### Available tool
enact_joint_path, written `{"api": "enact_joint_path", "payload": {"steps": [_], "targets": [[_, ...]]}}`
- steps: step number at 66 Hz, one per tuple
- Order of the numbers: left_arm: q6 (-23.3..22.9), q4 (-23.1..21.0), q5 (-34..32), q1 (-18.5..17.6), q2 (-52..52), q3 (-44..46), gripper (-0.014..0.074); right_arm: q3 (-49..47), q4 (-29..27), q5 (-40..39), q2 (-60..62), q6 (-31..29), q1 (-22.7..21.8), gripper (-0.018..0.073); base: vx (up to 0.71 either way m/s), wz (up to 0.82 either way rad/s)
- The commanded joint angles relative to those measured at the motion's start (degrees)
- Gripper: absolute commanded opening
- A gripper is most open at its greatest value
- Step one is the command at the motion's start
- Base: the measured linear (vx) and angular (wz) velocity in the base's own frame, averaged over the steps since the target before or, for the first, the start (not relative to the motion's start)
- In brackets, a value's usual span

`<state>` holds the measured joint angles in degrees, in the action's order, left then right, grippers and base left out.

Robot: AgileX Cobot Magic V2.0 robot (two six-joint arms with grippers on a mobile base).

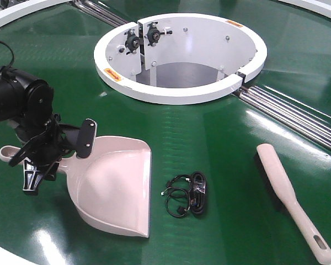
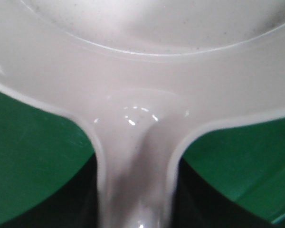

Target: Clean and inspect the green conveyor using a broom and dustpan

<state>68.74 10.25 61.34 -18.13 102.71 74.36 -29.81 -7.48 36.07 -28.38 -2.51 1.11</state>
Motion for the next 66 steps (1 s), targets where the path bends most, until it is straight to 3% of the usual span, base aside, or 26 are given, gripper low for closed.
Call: {"api": "enact_joint_path", "payload": {"steps": [1,17,25,41,48,57,66], "targets": [[-0.96,-0.39,-0.51,-0.48,-2.2,1.59,-0.0007,-2.33,0.56,-3.87,-1.21,-0.37,-0.11,-0.0001,0.0,0.0],[-0.96,-0.39,-0.51,-0.48,-2.2,1.59,-0.0007,-2.33,1.53,-0.44,-4.47,-0.51,0.49,0.0101,0.0,0.0],[-0.96,-0.39,-0.51,-0.48,-2.2,1.59,-0.0007,-2.94,2.99,1.51,-6.86,-0.77,2.77,0.0238,0.0,0.0],[-0.96,-0.39,-0.51,-0.48,-2.2,1.59,-0.0007,-7.63,3.81,5.22,-13.21,1.07,2.83,0.0524,0.0,0.0],[-0.96,-0.39,-0.51,-0.48,-2.2,1.59,-0.0006,-10.87,3.95,6.87,-16.36,1.07,3.06,0.0572,0.0,0.0],[-0.96,-0.39,-0.51,-0.48,-2.2,1.59,-0.0006,-15.42,6.91,10.91,-23.11,1.21,6.43,0.0575,0.0,0.0],[-0.96,-0.39,-0.51,-0.48,-2.2,1.59,-0.0006,-20.38,10.19,16.73,-32.6,6.54,7.89,0.0575,0.0,0.0]]}}
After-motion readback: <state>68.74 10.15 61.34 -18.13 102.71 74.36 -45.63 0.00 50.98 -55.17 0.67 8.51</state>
